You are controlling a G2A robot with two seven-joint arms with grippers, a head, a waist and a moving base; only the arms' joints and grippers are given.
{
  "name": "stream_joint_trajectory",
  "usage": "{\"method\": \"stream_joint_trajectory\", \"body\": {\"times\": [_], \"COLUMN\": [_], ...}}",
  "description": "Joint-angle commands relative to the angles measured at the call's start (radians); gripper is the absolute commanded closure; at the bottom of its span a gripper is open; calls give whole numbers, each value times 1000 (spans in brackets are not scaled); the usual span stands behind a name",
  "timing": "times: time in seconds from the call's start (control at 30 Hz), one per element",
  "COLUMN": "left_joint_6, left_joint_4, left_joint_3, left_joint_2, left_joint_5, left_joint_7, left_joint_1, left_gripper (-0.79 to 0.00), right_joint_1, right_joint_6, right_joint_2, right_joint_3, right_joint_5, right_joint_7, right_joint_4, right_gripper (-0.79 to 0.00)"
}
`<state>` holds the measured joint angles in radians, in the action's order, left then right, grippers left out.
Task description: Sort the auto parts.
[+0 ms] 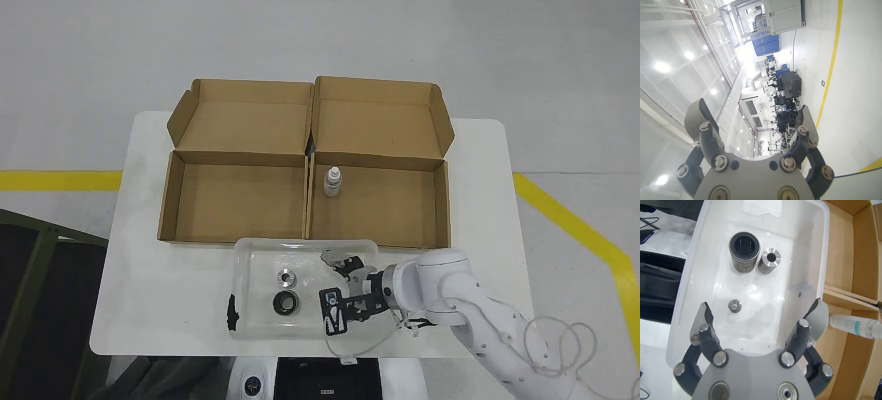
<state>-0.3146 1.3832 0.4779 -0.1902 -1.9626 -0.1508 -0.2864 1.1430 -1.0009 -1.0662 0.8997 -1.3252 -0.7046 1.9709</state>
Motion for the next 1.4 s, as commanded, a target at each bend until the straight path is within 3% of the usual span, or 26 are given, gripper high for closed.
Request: {"method": "stream_joint_trajectory", "body": {"times": [0.0, 0.6, 0.83, 0.93, 1.07, 1.17, 1.37], "left_joint_6": [0, 0, 0, 0, 0, 0, 0], "left_joint_4": [0, 0, 0, 0, 0, 0, 0], "left_joint_3": [0, 0, 0, 0, 0, 0, 0], "left_joint_2": [0, 0, 0, 0, 0, 0, 0], "left_joint_5": [0, 0, 0, 0, 0, 0, 0], "left_joint_7": [0, 0, 0, 0, 0, 0, 0], "left_joint_1": [0, 0, 0, 0, 0, 0, 0], "left_gripper": [-785, -785, -785, -785, -785, -785, -785], "right_joint_1": [-9, -74, -88, -93, -97, -99, -106], "right_joint_6": [1, 11, 12, 15, 17, 21, 30], "right_joint_2": [-2, -15, -16, -16, -15, -14, -11], "right_joint_3": [-13, -117, -141, -148, -156, -165, -186], "right_joint_5": [-4, 29, 27, 24, 29, 26, 24], "right_joint_7": [-7, -84, -105, -115, -128, -136, -144], "right_joint_4": [-13, -81, -88, -84, -82, -83, -86], "right_gripper": [-785, -785, -643, -548, -493, -400, -351]}}
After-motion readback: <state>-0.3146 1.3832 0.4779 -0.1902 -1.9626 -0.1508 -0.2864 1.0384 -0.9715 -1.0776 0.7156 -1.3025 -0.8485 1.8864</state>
